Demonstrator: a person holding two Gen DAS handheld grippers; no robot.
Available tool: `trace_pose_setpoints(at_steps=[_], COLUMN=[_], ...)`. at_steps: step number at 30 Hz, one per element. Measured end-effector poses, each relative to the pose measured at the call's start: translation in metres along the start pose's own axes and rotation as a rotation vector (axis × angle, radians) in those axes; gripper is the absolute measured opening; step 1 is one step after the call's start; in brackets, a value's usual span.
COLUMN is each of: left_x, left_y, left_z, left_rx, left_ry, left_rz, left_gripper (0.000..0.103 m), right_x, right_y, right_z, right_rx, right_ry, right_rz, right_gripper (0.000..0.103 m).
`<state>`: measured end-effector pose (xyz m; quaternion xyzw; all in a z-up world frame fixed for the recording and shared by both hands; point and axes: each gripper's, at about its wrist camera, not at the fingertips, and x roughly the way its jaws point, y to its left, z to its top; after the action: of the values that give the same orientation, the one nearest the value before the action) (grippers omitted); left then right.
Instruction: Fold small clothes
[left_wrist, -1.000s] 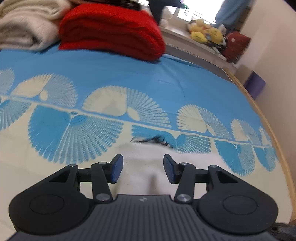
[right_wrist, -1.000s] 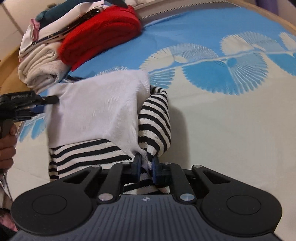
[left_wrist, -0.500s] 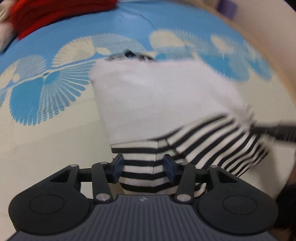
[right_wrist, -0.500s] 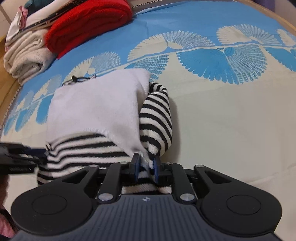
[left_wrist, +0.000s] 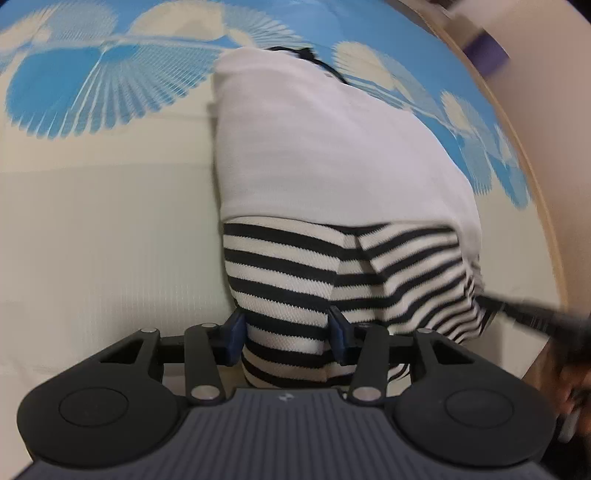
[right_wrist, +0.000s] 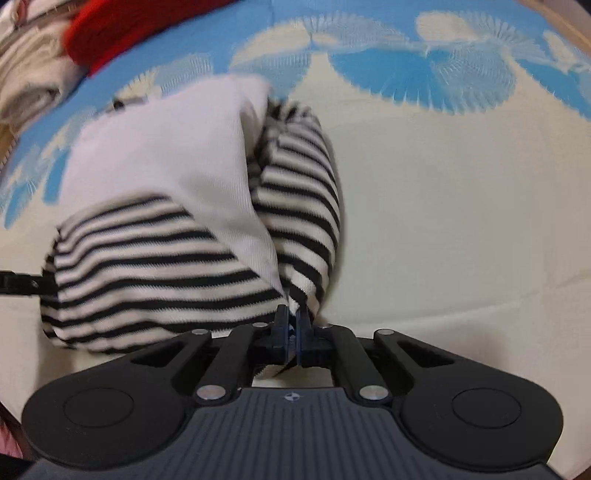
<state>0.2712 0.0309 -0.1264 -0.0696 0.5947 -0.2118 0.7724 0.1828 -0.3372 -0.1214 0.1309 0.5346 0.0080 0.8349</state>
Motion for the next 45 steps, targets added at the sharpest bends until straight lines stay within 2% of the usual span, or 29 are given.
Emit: trace_pose_setpoints(at_steps=[3,5,7,9,10,11,12,13,15,16,18,21,23,24,25,27,28,32,34,36,38,40,42,43,45], left_x=[0.001,-0.008,-0.028,-0.041,-0.038,-0.026,-0.009,0.001,-0.005,-0.015,-0.043,-0.091,-0.129,-0.145,-0.162,-0.186,-0.193,-0.206,-0.199,-0.184,-0.167,-0.159,-0.147,-0.142,-0.137], left_y=[-0.003,-0.01,-0.024,-0.035,-0.035,-0.034,-0.035,-0.038,-0.055,-0.065,-0.082,-0.112,-0.132,-0.144,-0.156,-0.17,-0.177,-0.2,-0.204,-0.206,-0.214,-0.217,-0.214,-0.212,-0.206], left_z=[-0.001,0.003,0.006,0.003,0.001,-0.002,-0.007,-0.013,-0.016,-0.014,-0.015,-0.026,-0.048,-0.061,-0.077,-0.109,-0.124,-0.168,-0.181,-0.189,-0.187,-0.183,-0.177,-0.174,-0.173], left_rx=[0.009,0.028,0.122,0.208,0.22,0.226,0.246,0.282,0.333,0.326,0.304,0.264,0.281,0.29,0.298,0.298,0.292,0.234,0.171,0.132,0.152,0.165,0.166,0.15,0.109], left_ry=[0.012,0.004,-0.089,-0.171,-0.158,-0.1,-0.03,-0.028,-0.077,-0.107,-0.172,-0.25,-0.357,-0.417,-0.489,-0.594,-0.628,-0.697,-0.7,-0.652,-0.594,-0.604,-0.585,-0.56,-0.522], left_rz=[0.028,0.065,0.129,0.103,0.073,0.069,0.127,0.188,0.267,0.308,0.346,0.367,0.352,0.353,0.35,0.31,0.296,0.276,0.304,0.336,0.412,0.472,0.504,0.498,0.458], left_gripper=[0.057,0.056,0.056,0.056,0.056,0.055,0.057,0.064,0.065,0.064,0.065,0.07,0.084,0.088,0.092,0.096,0.099,0.099,0.1,0.1,0.1,0.102,0.103,0.103,0.103], right_x=[0.003,0.005,0.0,-0.009,-0.012,-0.011,-0.007,-0.002,0.007,0.003,-0.023,-0.08,-0.112,-0.129,-0.141,-0.164,-0.172,-0.209,-0.233,-0.254,-0.266,-0.272,-0.261,-0.251,-0.224], right_y=[-0.009,-0.012,-0.004,0.001,0.002,0.003,0.002,0.002,0.0,-0.001,-0.002,0.004,0.012,0.016,0.018,0.021,0.021,0.03,0.043,0.057,0.065,0.067,0.059,0.053,0.049], right_z=[0.0,0.0,0.0,0.003,0.004,0.004,0.005,0.003,-0.002,-0.004,-0.004,-0.013,-0.025,-0.036,-0.043,-0.063,-0.073,-0.098,-0.109,-0.115,-0.118,-0.12,-0.125,-0.129,-0.126], right_rx=[0.023,0.029,-0.01,-0.03,-0.043,-0.062,-0.077,-0.097,-0.151,-0.16,-0.145,-0.162,-0.211,-0.241,-0.258,-0.273,-0.269,-0.243,-0.279,-0.329,-0.353,-0.345,-0.293,-0.259,-0.207], right_ry=[0.017,0.035,0.004,-0.036,-0.052,-0.053,-0.035,-0.003,0.064,0.052,-0.054,-0.257,-0.379,-0.446,-0.483,-0.541,-0.557,-0.576,-0.619,-0.644,-0.653,-0.659,-0.666,-0.658,-0.559], right_rz=[-0.031,-0.024,-0.036,-0.045,-0.046,-0.041,-0.043,-0.068,-0.152,-0.186,-0.202,-0.157,-0.161,-0.172,-0.182,-0.189,-0.19,-0.173,-0.155,-0.178,-0.184,-0.151,-0.119,-0.103,-0.142], right_gripper=[0.002,0.002,0.003,0.006,0.009,0.022,0.03,0.039,0.039,0.039,0.039,0.044,0.066,0.072,0.077,0.078,0.078,0.079,0.086,0.09,0.091,0.094,0.096,0.096,0.091])
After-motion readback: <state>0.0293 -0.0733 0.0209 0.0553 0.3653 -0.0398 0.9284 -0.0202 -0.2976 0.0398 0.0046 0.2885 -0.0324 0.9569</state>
